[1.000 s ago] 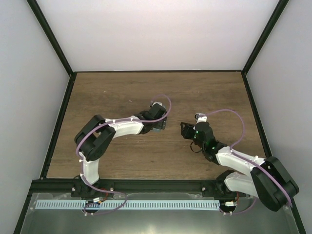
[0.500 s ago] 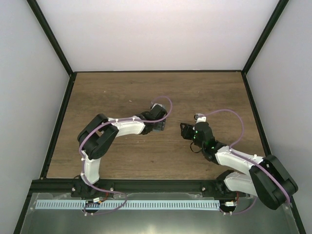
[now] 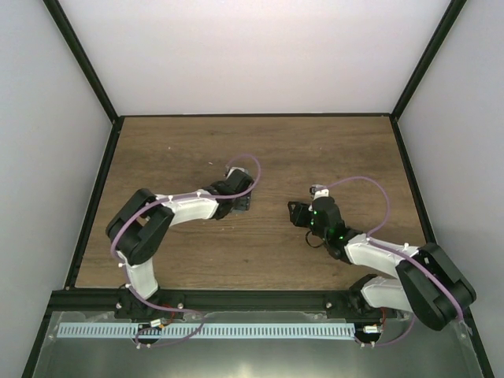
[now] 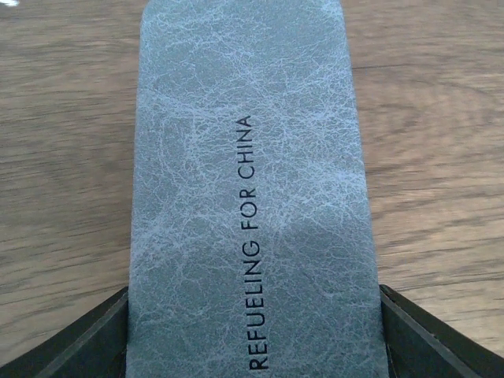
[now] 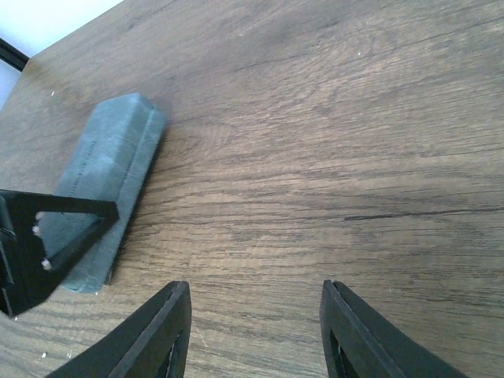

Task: Organize the sunglasses
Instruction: Move the sunglasses case at the center of the board.

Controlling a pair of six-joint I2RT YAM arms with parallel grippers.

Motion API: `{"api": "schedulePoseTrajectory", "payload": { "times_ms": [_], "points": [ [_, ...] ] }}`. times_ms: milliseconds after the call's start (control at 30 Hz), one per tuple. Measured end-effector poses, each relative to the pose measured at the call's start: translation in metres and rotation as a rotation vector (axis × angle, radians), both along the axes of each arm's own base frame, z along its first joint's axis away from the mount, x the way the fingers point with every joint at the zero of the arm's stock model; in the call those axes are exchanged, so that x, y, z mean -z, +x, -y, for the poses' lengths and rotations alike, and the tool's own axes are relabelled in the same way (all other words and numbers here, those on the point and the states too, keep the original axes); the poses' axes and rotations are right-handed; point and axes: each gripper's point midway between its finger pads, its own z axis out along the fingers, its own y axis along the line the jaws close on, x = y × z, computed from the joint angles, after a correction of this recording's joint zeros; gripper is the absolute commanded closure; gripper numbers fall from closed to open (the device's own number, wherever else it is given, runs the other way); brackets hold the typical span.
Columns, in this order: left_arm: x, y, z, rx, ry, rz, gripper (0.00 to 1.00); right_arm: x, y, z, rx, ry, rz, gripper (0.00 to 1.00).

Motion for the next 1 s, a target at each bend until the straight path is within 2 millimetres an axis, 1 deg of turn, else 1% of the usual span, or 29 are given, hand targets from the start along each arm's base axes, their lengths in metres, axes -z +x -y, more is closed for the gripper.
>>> {"api": "schedulePoseTrajectory", "payload": {
  "times_ms": [167, 300, 400, 467, 633, 733, 900, 1000],
  "points": [
    [-0.003, 0.001, -0.025, -0.048, -0.003, 0.003, 0.32, 0.003, -0.001, -0.003, -0.016, 0.005, -0.009, 0.53],
    [0.002, -0.003, -0.033, -0.057, 0.005, -0.009, 0.31, 0.005, -0.001, -0.005, -0.025, 0.009, -0.014, 0.53],
    [0.005, -0.005, -0.034, -0.057, 0.006, -0.018, 0.30, 0.007, -0.001, -0.006, -0.029, 0.008, -0.018, 0.53],
    [0.005, -0.005, -0.034, -0.057, 0.000, -0.017, 0.27, 0.007, -0.001, -0.007, -0.031, 0.009, -0.019, 0.52],
    [0.005, -0.005, -0.031, -0.055, -0.017, -0.019, 0.13, 0.007, -0.001, -0.007, -0.037, 0.004, -0.015, 0.47],
    [-0.001, -0.003, -0.029, -0.059, -0.035, -0.003, 0.10, 0.005, 0.000, -0.008, -0.045, 0.001, -0.003, 0.44],
    [-0.019, 0.001, -0.028, -0.067, -0.069, 0.040, 0.08, 0.005, 0.000, -0.009, -0.053, -0.004, 0.003, 0.41],
    [-0.026, -0.002, -0.032, -0.073, -0.082, 0.060, 0.07, 0.004, 0.000, -0.009, -0.052, -0.005, 0.004, 0.38]
  ]
}}
